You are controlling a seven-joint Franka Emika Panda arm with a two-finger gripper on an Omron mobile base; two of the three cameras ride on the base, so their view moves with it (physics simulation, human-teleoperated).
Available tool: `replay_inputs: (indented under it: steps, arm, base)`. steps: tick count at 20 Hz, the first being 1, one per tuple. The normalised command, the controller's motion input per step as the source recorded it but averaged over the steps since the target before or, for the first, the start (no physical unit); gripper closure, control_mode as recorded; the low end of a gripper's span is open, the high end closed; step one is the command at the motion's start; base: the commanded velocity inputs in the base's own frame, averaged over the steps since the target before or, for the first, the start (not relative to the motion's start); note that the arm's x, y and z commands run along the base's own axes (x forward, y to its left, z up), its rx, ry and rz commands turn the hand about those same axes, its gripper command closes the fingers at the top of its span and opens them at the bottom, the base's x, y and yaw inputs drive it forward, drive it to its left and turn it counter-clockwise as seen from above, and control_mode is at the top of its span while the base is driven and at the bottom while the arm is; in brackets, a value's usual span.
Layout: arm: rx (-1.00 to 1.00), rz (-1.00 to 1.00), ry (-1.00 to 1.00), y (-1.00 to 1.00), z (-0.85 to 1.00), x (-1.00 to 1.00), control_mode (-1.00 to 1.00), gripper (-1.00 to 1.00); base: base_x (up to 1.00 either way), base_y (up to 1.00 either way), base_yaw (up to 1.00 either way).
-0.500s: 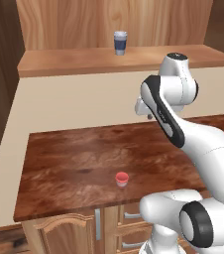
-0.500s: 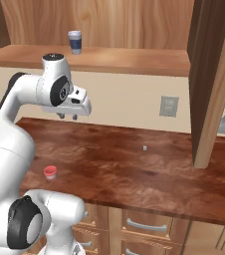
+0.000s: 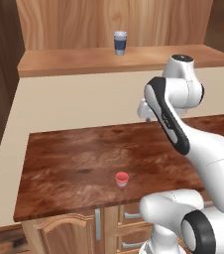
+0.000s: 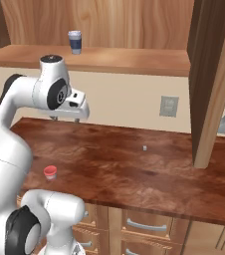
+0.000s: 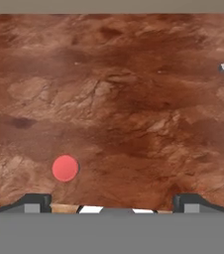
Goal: Pick the jam and bar from the counter and place them in the cabinets closest to them.
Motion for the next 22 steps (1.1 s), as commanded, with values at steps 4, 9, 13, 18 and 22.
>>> replay_inputs:
  steps: [4,9,13,18,22]
  arm:
    - [0.03,0.00,-0.01,0.01,-0.12,-0.43,-1.00,-1.00]
    - [0.04,0.00,0.00,0.11,-0.18,-0.28,-1.00,-1.00]
    - [0.00,0.00,0.00,0.25,-0.26,-0.04,-1.00,-1.00]
    - [0.00,0.00,0.00,0.31,-0.30,0.00,-1.00,-1.00]
    - [0.00,0.00,0.02,0.26,-0.34,0.00,-1.00,-1.00]
  base:
    - [0.00,0.00,0.00]
    - [0.00,0.00,0.00]
    - [0.00,0.00,0.00]
    - [0.00,0.00,0.00]
    - [0.00,0.00,0.00]
